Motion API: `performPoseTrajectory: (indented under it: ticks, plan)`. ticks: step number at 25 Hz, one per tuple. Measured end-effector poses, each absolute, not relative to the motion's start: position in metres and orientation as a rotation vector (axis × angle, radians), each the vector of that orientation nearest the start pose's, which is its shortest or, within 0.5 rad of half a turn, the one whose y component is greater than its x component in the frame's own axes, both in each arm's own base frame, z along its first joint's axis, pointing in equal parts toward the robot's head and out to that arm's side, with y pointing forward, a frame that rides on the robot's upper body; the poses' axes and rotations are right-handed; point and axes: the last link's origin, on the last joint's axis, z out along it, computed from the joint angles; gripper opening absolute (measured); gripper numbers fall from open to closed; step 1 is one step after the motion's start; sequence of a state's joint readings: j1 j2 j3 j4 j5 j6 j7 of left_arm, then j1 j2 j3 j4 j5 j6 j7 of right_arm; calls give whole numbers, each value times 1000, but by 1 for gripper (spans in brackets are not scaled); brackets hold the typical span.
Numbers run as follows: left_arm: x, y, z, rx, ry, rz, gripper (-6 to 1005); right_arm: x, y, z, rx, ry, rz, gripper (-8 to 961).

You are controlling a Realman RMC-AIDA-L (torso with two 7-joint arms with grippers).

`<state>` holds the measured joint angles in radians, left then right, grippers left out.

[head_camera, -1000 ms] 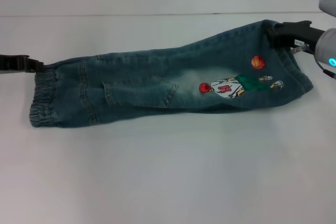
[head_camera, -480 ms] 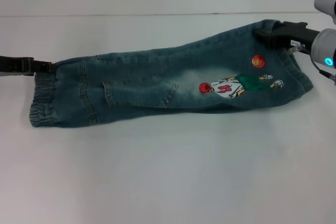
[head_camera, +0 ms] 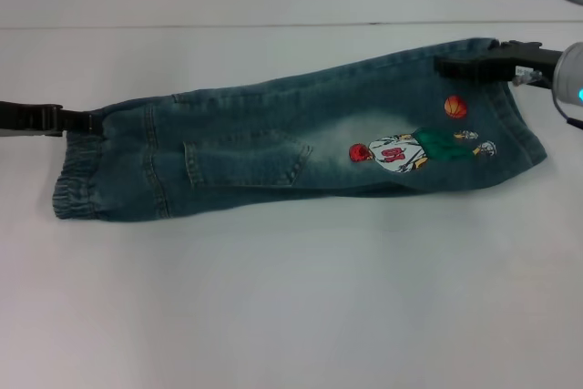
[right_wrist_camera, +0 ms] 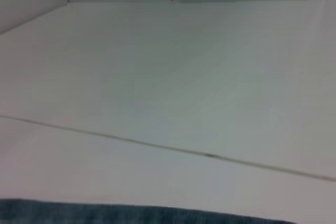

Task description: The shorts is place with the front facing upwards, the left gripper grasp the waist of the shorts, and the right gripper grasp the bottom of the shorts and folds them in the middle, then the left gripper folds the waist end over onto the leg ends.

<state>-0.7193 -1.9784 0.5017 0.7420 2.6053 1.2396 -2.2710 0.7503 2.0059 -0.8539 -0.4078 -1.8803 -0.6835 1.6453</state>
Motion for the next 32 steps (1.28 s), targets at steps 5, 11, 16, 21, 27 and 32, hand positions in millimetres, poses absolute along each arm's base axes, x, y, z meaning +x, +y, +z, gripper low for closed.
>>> performPoseTrajectory:
  ticks: [5,11,16,21,27,32]
  plan:
    - [-307,404,71,-2111,-1464,-161,701,275,450,13,-2181,1025,306,899]
    - [-307,402,70,-2124,-1473,-162,700,259,457,29,-2222,1085,241,933]
    - [-307,401,69,-2127,-1479,-166,698,248,464,35,-2228,1075,101,931]
    - [-307,399,68,-2133,-1485,-170,695,238,467,38,-2235,1100,16,931]
    - [-301,397,72,-2173,-1465,-184,693,238,465,46,-2226,1164,50,932]
    - [-296,390,90,-2204,-1413,-249,694,247,458,50,-2232,1213,62,932]
